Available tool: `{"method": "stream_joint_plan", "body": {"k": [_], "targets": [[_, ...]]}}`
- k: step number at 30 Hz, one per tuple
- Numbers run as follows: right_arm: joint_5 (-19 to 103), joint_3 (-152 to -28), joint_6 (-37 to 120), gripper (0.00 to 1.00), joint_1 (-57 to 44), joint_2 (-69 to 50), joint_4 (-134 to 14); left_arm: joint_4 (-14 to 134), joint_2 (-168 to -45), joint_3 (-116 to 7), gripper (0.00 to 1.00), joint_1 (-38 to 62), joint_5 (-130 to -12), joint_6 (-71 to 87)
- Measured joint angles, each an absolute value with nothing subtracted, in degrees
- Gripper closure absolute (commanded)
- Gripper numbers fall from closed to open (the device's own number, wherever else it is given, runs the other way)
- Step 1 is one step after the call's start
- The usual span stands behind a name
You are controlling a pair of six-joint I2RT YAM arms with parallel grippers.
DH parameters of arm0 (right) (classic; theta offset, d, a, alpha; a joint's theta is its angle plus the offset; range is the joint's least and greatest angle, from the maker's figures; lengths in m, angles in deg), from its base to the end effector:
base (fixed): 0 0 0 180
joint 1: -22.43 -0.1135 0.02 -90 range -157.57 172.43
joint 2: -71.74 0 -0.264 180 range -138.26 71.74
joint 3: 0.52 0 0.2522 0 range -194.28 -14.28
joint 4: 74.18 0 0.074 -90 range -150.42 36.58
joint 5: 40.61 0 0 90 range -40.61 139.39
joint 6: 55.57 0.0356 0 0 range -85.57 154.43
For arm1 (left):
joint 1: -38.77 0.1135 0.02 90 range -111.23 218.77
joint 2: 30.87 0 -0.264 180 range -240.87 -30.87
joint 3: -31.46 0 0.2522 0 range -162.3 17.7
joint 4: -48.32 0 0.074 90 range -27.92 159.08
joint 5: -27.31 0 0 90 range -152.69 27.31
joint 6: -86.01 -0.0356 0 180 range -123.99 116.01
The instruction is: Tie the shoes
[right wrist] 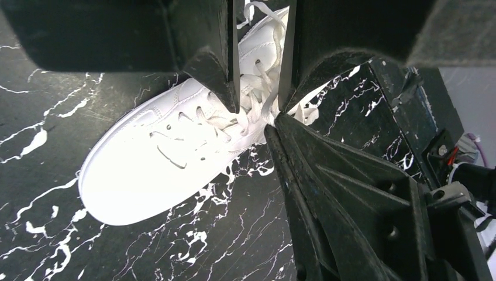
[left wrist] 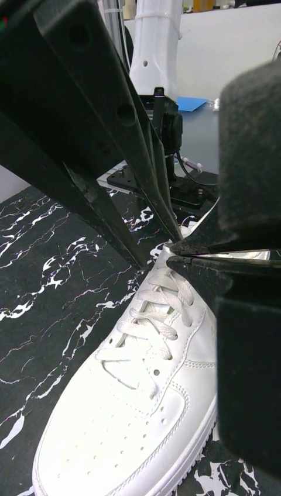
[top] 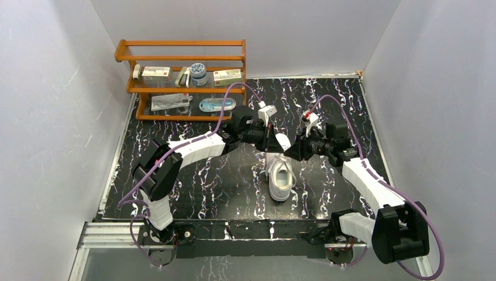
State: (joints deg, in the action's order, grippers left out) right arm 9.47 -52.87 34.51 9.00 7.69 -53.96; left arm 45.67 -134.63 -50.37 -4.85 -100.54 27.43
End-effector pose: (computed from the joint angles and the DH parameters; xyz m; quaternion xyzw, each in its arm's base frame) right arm 0.2256 0.0774 0.2462 -0.2601 0.7969 0.3500 0.4180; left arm 0.2840 -0.3008 0.2420 0.2686 0.7471 -0.5432 0.2731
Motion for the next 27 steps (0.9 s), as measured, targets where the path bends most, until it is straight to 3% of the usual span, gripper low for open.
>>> {"method": "stream_joint_plan", "body": {"k": [6,14,22,27], "targets": [[8.5,-50.8,36.5,0.60,9.7,7.4,-56.4,44.9,-134.6,-50.4,1.00,-4.8,-101.5,28.2],[8.2,-50.4,40.8,0.50,10.3,6.8,-59.3,44.7,-134.6,-50.4,1.00,-4.7,-102.5,28.9],[10.3,-48.8,47.2,0.51,9.4,7.9,-60.2,44.5,-134.6,-50.4,1.00,-4.4,-103.3,31.0],[10.7,-48.6,49.1,0.45,9.2,8.0,-60.4,44.4,-134.6,-50.4,1.00,-4.3,-103.7,31.2]]}}
